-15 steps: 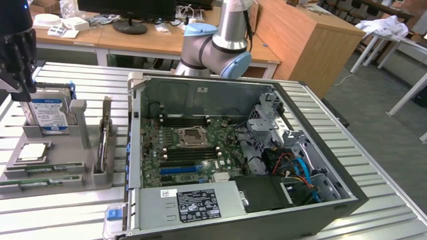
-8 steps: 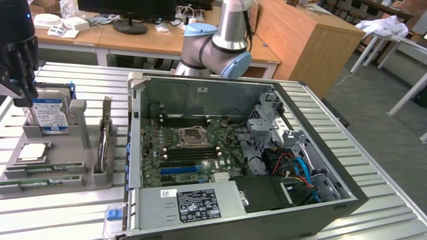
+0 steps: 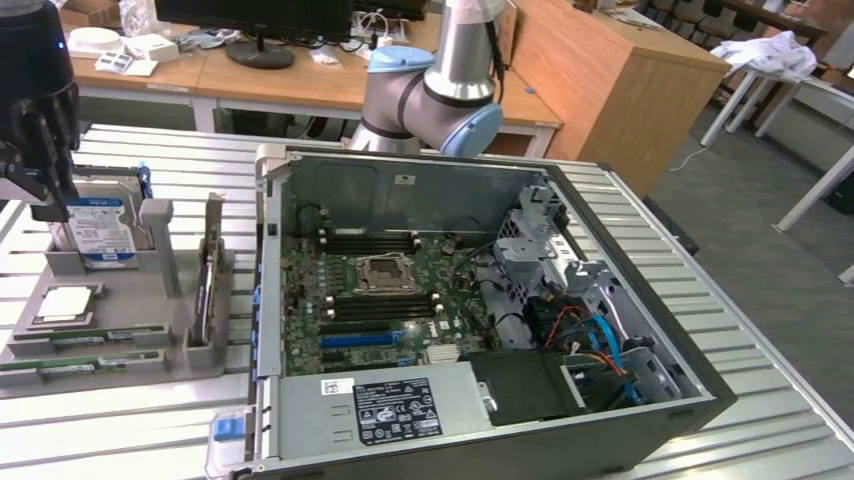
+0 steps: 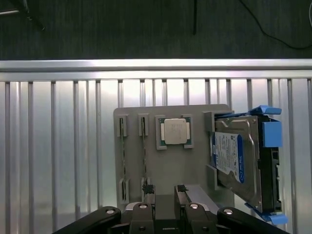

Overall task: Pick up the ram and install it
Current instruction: 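Pick up the ram and move it above insertion slot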

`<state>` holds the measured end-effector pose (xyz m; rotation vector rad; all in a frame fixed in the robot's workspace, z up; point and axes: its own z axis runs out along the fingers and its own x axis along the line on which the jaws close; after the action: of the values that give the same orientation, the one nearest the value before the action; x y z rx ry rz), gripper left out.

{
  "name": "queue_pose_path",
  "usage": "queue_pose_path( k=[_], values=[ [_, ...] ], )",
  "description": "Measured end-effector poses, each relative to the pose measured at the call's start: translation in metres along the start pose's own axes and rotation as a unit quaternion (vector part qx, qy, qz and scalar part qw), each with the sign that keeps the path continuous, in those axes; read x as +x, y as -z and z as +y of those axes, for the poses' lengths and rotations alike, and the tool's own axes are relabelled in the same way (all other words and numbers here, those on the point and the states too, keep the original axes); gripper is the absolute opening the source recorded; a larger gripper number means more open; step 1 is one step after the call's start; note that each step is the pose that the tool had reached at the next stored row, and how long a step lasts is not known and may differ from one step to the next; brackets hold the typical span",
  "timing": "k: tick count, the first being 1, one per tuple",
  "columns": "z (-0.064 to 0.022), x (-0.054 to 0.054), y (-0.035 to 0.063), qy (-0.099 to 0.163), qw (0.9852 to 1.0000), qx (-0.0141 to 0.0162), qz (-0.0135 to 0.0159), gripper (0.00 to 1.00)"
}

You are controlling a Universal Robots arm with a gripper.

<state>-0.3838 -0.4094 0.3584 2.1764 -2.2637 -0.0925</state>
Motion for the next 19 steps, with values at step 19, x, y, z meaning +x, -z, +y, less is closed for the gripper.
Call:
queue_pose_path(
  k=[19],
  values=[
    [-0.0010,0.001,-0.0236,0.000,1.0000,0.0000,0.0000,0.30]
  ],
)
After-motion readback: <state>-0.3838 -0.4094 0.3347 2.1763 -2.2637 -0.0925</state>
